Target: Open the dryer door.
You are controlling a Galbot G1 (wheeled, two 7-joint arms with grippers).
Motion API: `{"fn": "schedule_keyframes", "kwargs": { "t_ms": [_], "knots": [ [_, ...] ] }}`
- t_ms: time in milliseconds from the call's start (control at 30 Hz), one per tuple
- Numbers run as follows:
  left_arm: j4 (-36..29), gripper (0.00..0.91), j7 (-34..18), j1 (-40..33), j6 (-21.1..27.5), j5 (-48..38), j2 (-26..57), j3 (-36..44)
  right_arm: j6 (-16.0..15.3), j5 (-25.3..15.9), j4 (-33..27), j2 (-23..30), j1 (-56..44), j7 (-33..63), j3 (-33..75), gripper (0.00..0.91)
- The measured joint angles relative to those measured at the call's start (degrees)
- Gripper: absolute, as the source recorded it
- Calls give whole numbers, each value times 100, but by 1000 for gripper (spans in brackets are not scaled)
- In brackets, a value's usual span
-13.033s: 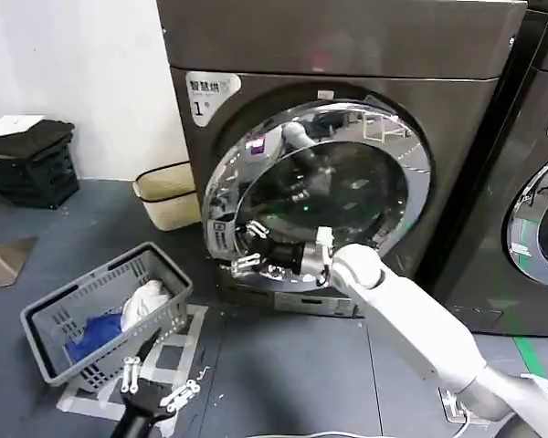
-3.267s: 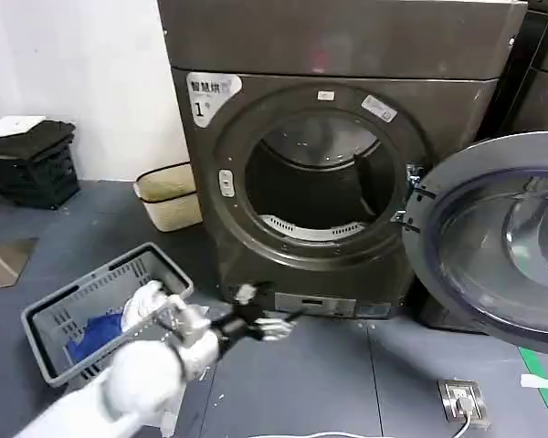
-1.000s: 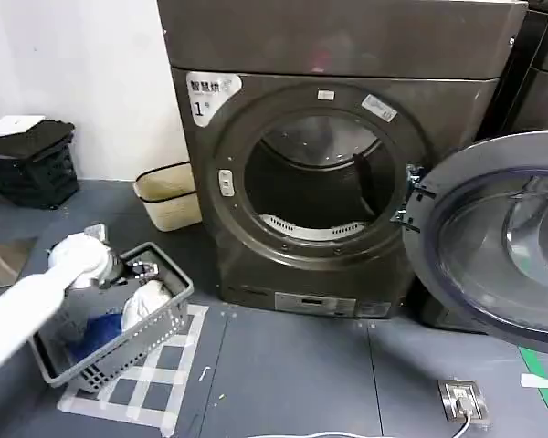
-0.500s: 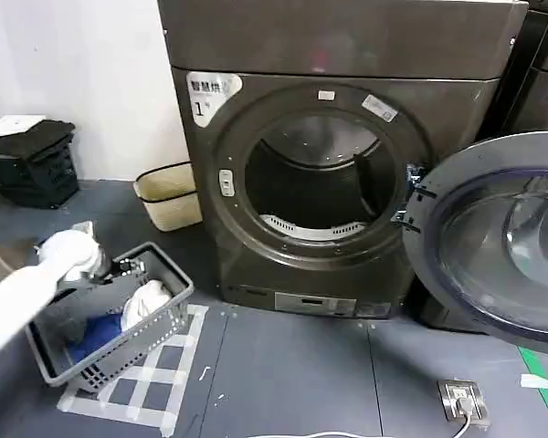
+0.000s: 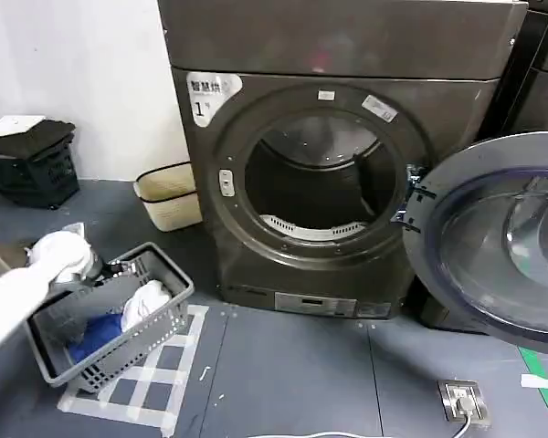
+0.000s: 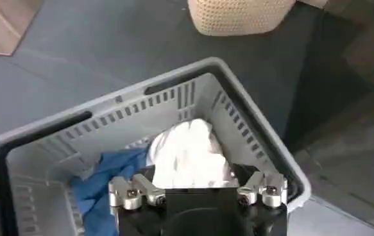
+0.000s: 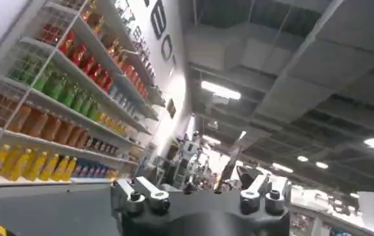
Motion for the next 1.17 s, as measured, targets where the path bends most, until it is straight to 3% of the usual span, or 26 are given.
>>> {"fn": "schedule_keyframes", "kwargs": {
  "t_ms": [1167],
  "knots": [
    [-246, 907, 0, 456, 0, -357, 514, -379, 104, -30, -136, -95, 73, -38, -51, 907]
  ]
}}
